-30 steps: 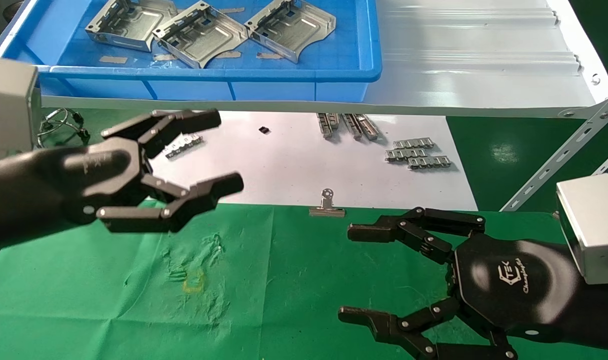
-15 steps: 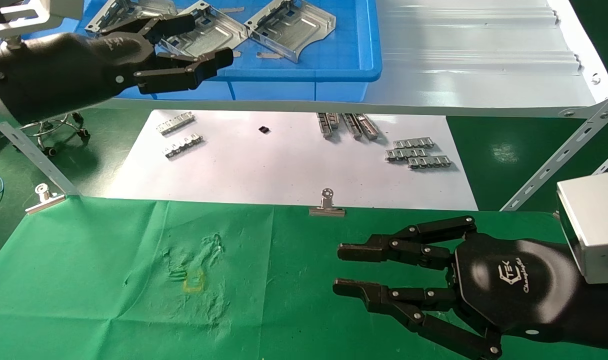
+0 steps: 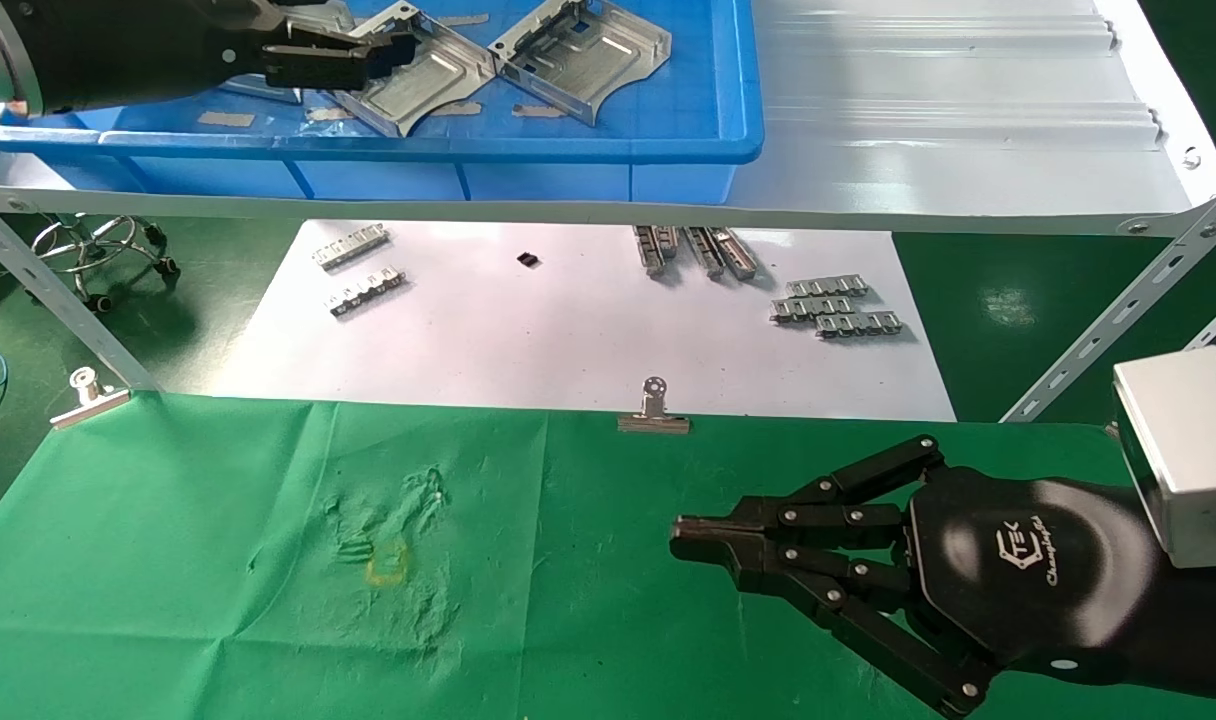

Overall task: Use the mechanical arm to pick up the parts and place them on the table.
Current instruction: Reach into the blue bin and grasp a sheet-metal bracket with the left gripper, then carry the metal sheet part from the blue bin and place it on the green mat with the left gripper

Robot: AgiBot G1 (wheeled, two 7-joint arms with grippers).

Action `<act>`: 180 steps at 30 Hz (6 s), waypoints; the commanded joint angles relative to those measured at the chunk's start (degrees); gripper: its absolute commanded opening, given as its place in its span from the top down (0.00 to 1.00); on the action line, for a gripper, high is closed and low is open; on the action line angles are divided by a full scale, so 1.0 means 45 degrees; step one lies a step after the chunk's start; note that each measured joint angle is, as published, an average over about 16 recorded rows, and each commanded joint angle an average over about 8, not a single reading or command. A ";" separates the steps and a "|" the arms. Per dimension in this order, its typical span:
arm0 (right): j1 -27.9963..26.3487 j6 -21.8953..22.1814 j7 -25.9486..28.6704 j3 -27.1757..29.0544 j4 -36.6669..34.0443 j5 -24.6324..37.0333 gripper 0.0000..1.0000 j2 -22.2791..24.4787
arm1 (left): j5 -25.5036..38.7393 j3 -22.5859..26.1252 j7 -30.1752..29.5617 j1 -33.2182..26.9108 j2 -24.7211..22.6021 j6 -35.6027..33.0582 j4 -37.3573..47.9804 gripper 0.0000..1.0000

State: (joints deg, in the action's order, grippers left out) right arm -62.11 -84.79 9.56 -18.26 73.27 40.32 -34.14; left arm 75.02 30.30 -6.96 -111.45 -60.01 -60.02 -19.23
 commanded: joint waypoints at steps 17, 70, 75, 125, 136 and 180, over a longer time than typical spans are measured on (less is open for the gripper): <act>-0.0002 0.0003 -0.0004 -0.0007 0.0000 -0.0005 1.00 0.0003 | 0.0656 0.0240 0.1017 -0.1328 -0.1329 0.2168 0.3540 1.00; -0.0007 0.0012 -0.0014 -0.0029 0.0000 -0.0020 1.00 0.0012 | 0.0406 0.0070 0.2084 -0.1202 -0.1774 0.1755 0.4262 1.00; -0.0007 0.0013 -0.0015 -0.0031 0.0000 -0.0021 1.00 0.0012 | 0.0412 0.0075 0.2094 -0.1199 -0.1780 0.1780 0.4267 1.00; -0.0012 0.0021 -0.0025 -0.0051 0.0000 -0.0034 1.00 0.0020 | -0.0277 -0.0394 0.2429 -0.1756 -0.0757 -0.0370 0.3875 1.00; -0.0013 0.0023 -0.0027 -0.0055 0.0000 -0.0037 1.00 0.0022 | -0.0448 -0.0458 0.3529 -0.1979 0.0407 -0.4423 0.3356 1.00; -0.0017 0.0030 -0.0036 -0.0072 0.0000 -0.0049 1.00 0.0029 | -0.2739 0.7116 0.8242 0.2458 0.3372 -0.6354 -0.2006 1.00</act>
State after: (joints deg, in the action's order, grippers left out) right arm -62.18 -84.66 9.40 -18.58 73.27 40.10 -34.01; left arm 62.04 61.79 30.10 -100.48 -44.66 -88.82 -28.54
